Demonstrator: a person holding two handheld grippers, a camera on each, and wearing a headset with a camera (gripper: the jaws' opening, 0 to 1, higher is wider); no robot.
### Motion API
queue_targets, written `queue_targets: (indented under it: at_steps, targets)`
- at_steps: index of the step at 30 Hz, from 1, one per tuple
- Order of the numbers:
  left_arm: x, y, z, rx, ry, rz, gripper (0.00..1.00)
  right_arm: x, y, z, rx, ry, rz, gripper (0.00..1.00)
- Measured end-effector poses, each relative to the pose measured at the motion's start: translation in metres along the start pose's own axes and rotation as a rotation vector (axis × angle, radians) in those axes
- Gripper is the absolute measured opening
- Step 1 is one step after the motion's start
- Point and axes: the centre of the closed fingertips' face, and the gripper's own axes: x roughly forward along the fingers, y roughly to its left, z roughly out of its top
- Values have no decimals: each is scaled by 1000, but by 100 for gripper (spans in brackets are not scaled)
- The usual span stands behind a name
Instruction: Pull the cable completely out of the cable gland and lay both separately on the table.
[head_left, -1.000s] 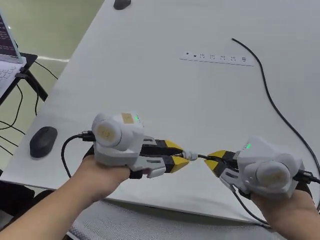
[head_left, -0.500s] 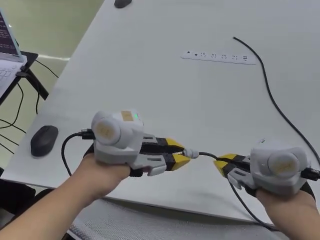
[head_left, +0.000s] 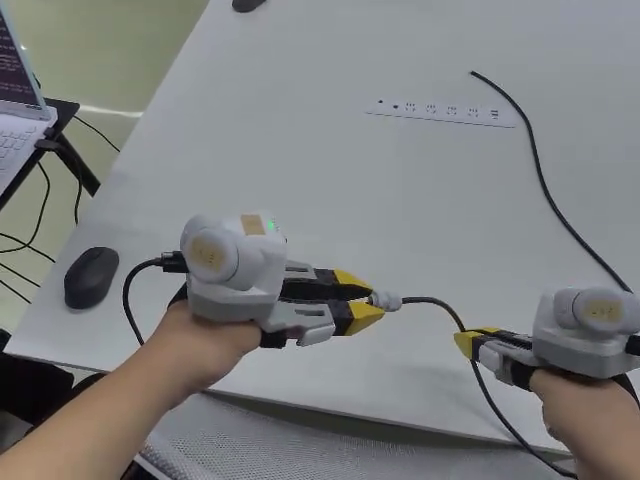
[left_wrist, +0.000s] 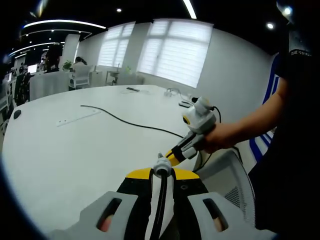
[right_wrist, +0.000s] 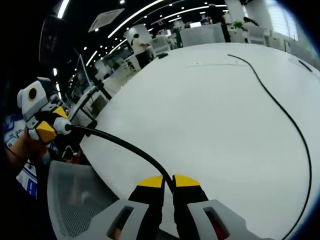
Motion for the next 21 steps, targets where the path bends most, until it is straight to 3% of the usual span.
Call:
queue_targets:
  at_steps: [5,14,17,21]
  targets:
    - [3,-4,2,4,0,-9,14,3,2,-4,-5,13,-17,1]
    - [-1,1,0,-3,3,0,14,-1,3,-3,-52,-10,-20,2]
    - [-1,0,0,-5,0,2,14,-3,5,-2,-115,-7,-30,2]
    - [-1,0,0,-7,-3,3,14,-2,4,-3,-133,-1,-24,2]
